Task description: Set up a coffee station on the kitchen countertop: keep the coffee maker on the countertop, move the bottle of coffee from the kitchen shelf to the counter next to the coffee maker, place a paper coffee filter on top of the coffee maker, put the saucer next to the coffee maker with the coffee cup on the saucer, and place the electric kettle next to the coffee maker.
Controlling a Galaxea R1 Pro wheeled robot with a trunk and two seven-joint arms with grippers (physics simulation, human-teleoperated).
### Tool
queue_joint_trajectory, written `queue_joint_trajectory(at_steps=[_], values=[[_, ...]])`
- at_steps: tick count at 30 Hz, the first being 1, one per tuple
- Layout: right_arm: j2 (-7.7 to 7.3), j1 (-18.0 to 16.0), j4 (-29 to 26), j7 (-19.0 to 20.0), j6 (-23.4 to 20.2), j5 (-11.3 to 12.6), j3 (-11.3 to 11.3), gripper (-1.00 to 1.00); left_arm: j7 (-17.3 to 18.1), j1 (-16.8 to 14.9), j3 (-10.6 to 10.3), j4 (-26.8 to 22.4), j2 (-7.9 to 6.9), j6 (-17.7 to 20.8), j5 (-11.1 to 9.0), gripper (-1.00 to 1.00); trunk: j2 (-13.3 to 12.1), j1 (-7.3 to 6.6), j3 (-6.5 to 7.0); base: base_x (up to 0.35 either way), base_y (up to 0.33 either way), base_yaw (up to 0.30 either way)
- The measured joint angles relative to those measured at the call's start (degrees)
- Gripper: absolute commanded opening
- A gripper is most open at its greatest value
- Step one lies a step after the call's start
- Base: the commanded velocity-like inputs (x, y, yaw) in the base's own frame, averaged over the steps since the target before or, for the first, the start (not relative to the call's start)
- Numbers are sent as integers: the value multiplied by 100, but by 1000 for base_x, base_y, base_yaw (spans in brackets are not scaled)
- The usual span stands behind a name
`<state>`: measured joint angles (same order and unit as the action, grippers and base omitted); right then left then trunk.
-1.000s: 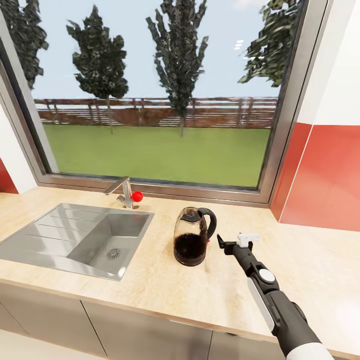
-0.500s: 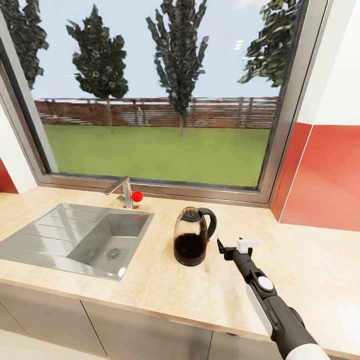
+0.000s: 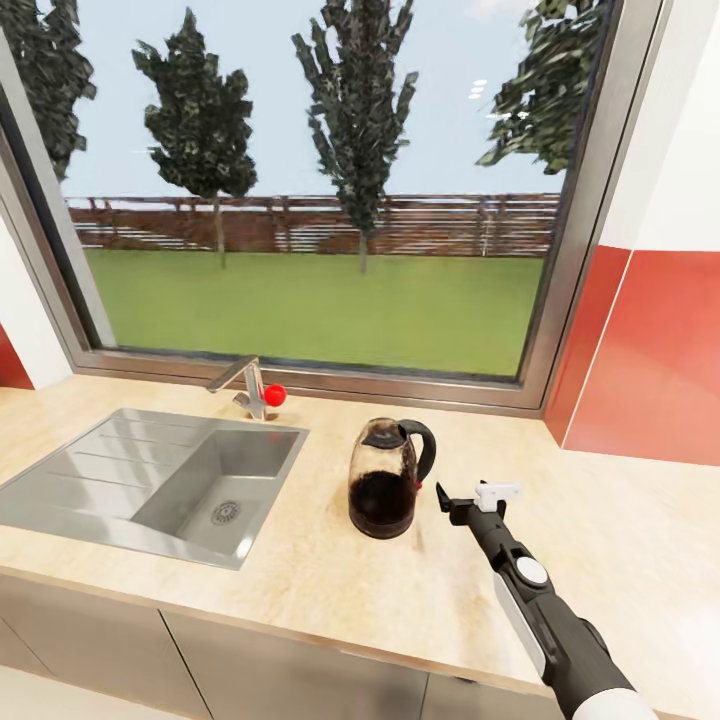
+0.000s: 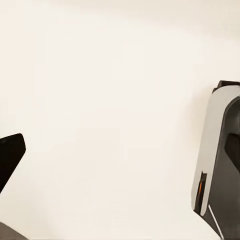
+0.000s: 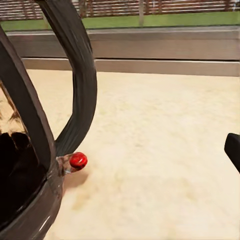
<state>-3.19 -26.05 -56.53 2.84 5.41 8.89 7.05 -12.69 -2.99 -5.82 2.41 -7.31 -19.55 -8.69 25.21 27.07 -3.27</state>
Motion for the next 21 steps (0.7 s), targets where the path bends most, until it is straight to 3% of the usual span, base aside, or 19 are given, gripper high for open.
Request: queue_joint_trajectory(at_steps=[21], values=[[4, 0, -27, -9, -2, 0, -22, 100, 3, 46, 0, 0, -9, -1, 0, 100, 0, -1, 0, 65, 13, 0]])
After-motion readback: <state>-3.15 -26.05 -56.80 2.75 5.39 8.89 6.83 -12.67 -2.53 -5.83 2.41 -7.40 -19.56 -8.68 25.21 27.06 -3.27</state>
